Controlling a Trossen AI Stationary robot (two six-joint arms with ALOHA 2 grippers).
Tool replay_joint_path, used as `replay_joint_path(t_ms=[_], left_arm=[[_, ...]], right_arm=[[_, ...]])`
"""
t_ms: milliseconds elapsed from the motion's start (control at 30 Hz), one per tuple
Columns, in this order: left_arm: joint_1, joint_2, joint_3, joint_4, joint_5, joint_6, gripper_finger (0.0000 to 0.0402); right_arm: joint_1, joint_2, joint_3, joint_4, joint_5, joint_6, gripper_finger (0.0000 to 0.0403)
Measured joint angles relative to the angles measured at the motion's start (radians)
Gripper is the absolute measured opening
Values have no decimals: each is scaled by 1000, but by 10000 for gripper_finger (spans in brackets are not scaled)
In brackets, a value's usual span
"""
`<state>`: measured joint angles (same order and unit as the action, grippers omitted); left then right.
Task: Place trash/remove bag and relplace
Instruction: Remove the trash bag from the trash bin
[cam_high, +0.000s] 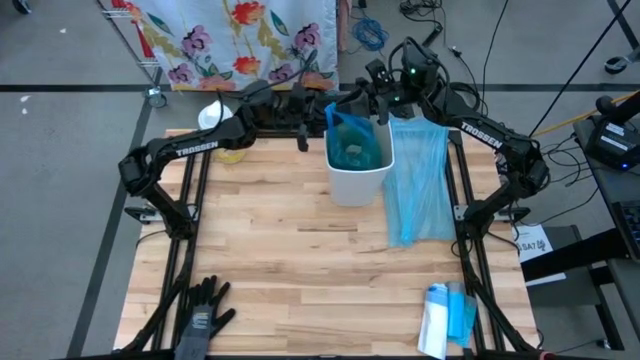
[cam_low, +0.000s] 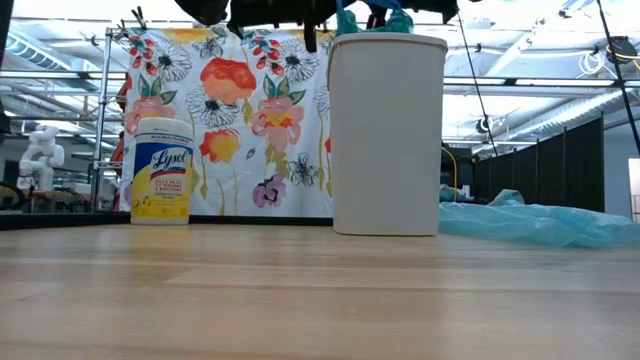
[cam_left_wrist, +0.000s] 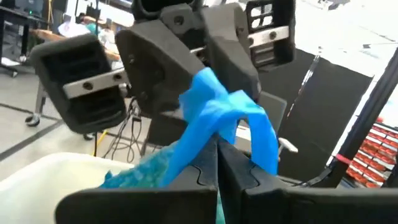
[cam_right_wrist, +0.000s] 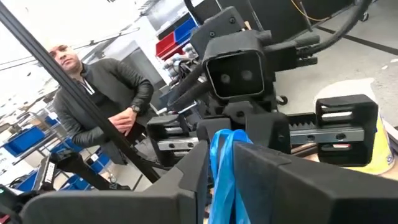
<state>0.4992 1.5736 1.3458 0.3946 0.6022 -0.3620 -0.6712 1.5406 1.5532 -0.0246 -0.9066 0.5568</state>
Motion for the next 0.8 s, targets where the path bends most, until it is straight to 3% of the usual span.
replay_joint_path(t_ms=[800], left_arm=[[-1,-2,0,1,-3,0,0]], right_arm=[[74,10,1,-57,130,-152,80]])
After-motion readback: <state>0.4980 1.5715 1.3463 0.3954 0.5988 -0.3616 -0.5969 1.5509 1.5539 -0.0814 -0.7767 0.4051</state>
